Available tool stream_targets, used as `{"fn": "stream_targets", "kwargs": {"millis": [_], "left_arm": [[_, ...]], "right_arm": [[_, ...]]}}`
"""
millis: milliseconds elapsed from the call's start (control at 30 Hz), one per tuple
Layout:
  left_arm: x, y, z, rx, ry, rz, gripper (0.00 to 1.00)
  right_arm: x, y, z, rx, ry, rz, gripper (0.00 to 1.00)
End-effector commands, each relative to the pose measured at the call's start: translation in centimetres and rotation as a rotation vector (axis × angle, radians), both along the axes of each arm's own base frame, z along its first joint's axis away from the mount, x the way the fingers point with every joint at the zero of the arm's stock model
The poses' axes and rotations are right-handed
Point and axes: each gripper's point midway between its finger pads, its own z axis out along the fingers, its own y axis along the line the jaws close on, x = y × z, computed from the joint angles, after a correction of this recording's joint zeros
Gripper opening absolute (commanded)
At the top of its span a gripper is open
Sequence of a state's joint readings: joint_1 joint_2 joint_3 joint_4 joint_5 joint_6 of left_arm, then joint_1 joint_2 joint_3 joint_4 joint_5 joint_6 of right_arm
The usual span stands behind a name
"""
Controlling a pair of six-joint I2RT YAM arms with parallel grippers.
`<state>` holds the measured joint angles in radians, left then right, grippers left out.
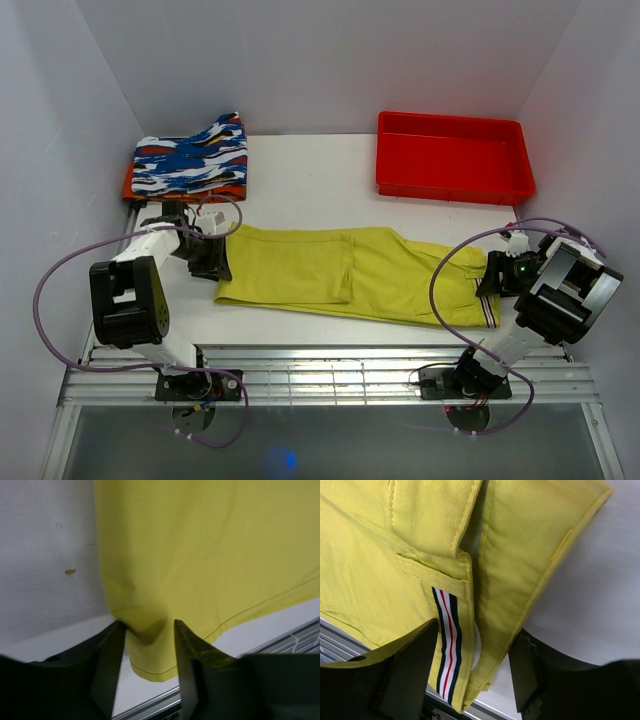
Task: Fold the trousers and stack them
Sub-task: Fold the trousers
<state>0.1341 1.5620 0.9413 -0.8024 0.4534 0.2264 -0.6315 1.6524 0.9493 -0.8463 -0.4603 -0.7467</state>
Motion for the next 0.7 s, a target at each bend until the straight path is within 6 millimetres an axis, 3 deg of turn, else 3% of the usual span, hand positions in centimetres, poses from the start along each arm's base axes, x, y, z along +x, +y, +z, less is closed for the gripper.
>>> {"fn": "stream_targets", "kwargs": {"millis": [0,33,100,133,200,333,467,600,667], "left_arm": [[1.4,1.3,-0.8,0.063,-0.001,0.080,0.49],[1.4,1.4,-1.1,0.063,0.011,0.084,0.36],[1.4,1.7,-1.2,0.064,0.021,0.104,0.22],[1.3,1.8,-1.3,0.057,0.031,0.109,0.10],[1.3,2.5,-1.3,0.035,0.039,0.128,0.00],[1.4,4.3,-1.1,-0.065,0.053,0.181,0.00],[1.4,5.1,-0.6,-0.196,0.045,0.169,0.00],[1.1,4.5,-1.0,-0.328,0.079,0.110,0.00],[1.0,4.6,-1.3,-0.333,0.092,0.101,0.10]], "right_arm": [[-0.3,0.6,-1.3,0.015,0.019,-0.003,0.61],[-0.1,0.3,-1.5,0.003,0.013,-0.003,0.57],[-0.2,0.1,-1.7,-0.008,0.021,-0.003,0.53],[-0.2,0.1,-1.8,-0.010,0.026,-0.003,0.48],[-0.2,-0.3,-2.0,-0.024,0.030,-0.010,0.43],[-0.1,-0.9,-2.3,-0.055,0.032,-0.012,0.31],[0.0,-1.3,-2.4,-0.077,0.035,-0.018,0.09],[0.0,-1.2,-2.4,-0.069,0.040,-0.019,0.08],[0.2,-0.8,-1.9,-0.040,0.033,-0.015,0.11]]}}
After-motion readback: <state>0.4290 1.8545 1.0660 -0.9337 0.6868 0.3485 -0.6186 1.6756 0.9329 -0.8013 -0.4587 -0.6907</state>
